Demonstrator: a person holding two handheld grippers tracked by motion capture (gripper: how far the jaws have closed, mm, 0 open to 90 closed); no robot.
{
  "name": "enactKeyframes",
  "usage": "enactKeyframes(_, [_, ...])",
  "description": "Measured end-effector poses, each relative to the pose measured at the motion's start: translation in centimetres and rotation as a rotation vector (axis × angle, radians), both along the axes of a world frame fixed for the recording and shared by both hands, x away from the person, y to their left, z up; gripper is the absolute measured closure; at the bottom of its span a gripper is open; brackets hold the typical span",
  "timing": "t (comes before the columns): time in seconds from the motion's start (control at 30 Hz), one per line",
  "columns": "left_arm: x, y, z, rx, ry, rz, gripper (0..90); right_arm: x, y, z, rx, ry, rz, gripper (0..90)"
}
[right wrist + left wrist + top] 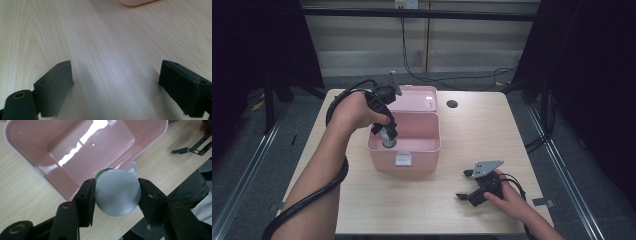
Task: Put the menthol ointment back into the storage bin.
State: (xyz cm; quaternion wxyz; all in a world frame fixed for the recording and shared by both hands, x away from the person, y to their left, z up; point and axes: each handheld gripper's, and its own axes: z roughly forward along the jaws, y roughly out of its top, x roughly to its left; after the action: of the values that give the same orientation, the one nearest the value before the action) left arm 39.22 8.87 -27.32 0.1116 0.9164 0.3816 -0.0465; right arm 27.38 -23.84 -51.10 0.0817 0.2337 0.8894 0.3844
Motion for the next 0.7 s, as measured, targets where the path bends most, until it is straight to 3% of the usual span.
enactKeyframes(0.43, [2.1,-1.4,-0.6,0.01,-0.017,0.013,50.1,0.0,0.0,0.0,0.001,0.0,0.0,11.2])
enactKeyframes(0.7, [3.5,-1.8,-2.2,0.028,-0.013,0.05,50.1,0.0,0.0,0.0,0.002,0.001,-0.001,11.1])
